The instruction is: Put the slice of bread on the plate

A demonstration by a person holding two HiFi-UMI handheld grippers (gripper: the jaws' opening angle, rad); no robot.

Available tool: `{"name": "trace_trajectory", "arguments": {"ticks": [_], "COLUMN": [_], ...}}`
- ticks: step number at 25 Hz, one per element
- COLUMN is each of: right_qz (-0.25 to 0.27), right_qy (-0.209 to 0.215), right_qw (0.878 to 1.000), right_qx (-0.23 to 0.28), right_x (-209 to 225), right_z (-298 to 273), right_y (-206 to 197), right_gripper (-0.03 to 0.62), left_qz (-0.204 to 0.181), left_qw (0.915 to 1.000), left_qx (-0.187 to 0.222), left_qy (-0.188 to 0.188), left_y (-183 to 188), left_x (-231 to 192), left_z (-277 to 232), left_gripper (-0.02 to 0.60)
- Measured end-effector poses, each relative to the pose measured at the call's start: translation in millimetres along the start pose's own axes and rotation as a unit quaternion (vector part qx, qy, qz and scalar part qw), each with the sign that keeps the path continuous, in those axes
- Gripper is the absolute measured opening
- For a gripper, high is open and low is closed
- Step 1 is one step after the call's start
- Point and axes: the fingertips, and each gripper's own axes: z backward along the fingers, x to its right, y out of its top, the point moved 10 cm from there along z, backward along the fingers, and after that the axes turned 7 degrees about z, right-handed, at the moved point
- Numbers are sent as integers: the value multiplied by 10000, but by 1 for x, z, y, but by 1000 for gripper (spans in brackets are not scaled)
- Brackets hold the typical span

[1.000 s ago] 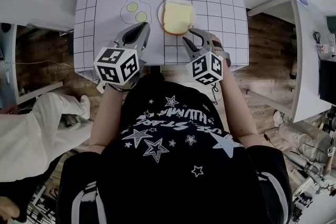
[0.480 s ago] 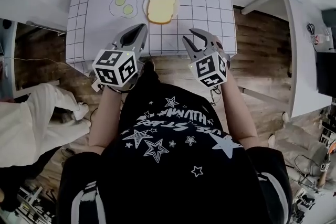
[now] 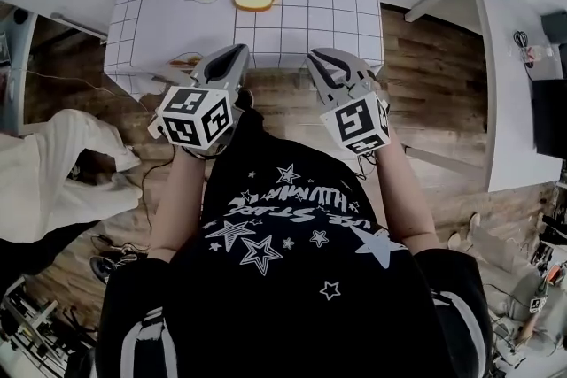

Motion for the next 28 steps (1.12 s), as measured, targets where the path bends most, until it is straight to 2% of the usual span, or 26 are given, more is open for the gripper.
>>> {"name": "trace_trajectory", "arguments": {"ticks": [8, 14, 21, 28], "right_qz": [-423, -756, -923, -1007], "right_qy": [30, 25, 169, 81], "right_qw": [9983, 9962, 9948, 9940], "right_qx": [393, 435, 399, 428], "right_x": [-11, -20, -40, -66], "right_z": [36, 55, 65, 69], "right_y": [-9, -13, -11, 14], "right_gripper": [15, 14, 14, 14], "left_qz": [164, 57, 107, 195], "left_qw": [9993, 9994, 9995, 9988], "left_qx": [-104, -256, -133, 91], "left_qy": [325, 238, 284, 447], "left_y": [-27, -28, -33, -45], "left_x": [33, 51, 57, 43], "left_z": [24, 28, 42, 95], "left_gripper": [9, 9, 9, 9]}}
